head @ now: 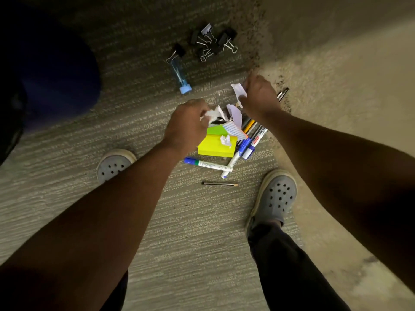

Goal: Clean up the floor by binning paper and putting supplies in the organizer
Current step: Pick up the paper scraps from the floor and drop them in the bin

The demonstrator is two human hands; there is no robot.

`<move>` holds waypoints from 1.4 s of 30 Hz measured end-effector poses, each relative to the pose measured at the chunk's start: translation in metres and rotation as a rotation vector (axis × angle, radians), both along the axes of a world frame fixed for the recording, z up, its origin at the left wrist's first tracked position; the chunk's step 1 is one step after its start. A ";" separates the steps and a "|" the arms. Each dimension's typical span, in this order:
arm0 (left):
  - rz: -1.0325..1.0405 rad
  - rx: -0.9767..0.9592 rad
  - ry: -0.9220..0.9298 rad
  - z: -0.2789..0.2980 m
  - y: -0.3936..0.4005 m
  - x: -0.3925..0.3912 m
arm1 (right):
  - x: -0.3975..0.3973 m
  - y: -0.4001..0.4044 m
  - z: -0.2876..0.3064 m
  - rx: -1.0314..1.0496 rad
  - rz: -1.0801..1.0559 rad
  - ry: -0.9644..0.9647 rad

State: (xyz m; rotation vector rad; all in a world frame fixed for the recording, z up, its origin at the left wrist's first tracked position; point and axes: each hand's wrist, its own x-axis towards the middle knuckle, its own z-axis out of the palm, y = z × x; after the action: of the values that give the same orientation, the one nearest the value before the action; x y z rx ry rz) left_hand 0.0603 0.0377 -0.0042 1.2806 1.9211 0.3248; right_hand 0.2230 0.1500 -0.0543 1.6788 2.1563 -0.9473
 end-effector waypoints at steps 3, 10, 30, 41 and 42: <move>0.220 0.034 -0.009 0.008 0.004 0.000 | 0.011 -0.010 0.009 -0.008 -0.127 0.084; 0.095 -0.030 -0.037 0.016 0.025 0.017 | 0.028 -0.039 0.018 -0.138 -0.167 0.144; -0.236 -0.050 0.330 0.004 -0.048 0.051 | 0.062 -0.020 0.026 -0.115 -0.722 0.289; -0.674 -0.156 0.530 -0.023 -0.041 0.075 | 0.125 -0.061 0.027 -0.127 -0.580 0.337; -0.678 -0.145 0.510 -0.023 -0.040 0.073 | 0.127 -0.063 0.027 -0.136 -0.602 0.328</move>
State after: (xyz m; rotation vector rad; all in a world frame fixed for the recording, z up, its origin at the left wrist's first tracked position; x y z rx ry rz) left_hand 0.1334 -0.0026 -0.0271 1.9387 1.7130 -0.5212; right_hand 0.3496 0.0872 -0.0276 2.2827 1.7106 -1.5794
